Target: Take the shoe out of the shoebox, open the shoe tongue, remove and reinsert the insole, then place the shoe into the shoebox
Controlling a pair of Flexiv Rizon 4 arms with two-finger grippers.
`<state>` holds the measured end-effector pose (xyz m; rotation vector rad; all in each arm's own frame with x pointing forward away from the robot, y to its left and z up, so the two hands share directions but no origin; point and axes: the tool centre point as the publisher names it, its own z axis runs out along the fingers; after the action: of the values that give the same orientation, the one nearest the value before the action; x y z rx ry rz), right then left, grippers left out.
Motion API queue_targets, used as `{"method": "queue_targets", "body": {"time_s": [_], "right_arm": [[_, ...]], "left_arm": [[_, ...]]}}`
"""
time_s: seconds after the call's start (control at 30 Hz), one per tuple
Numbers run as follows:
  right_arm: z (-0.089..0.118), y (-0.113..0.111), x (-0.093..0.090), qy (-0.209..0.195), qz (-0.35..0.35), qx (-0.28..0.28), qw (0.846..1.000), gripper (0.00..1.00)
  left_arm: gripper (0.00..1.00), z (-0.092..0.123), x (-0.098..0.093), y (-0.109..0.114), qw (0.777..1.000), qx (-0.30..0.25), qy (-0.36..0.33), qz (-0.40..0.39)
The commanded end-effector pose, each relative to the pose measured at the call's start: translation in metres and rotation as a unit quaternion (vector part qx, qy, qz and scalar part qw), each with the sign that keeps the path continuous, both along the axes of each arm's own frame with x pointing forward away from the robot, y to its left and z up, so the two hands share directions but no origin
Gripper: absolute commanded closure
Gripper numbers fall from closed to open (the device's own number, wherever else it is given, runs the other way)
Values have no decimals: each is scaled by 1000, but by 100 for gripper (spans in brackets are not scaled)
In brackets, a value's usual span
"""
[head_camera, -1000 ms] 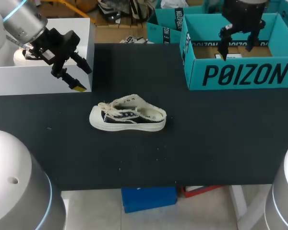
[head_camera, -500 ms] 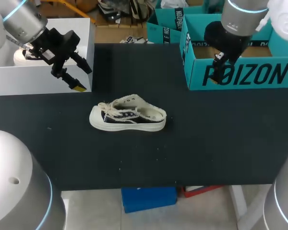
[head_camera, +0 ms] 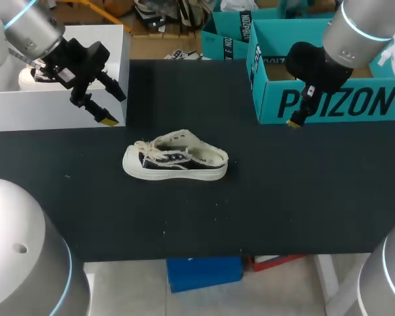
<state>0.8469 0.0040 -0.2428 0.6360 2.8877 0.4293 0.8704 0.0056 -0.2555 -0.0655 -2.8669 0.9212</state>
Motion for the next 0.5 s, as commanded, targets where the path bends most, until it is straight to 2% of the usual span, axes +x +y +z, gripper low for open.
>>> {"method": "queue_targets", "body": {"time_s": [0.03, 0.2, 0.5], "right_arm": [[-22, 19, -5, -71, 48, 173, 981, 0], [-36, 39, -9, -95, 79, 220, 968, 0], [-64, 65, -9, -119, 109, 261, 952, 0]], "left_arm": [[0, -1, -1, 0, 1000, -1, -2, 0], [0, -1, -1, 0, 1000, -1, -2, 0], [0, -1, -1, 0, 1000, -1, -2, 0]]}}
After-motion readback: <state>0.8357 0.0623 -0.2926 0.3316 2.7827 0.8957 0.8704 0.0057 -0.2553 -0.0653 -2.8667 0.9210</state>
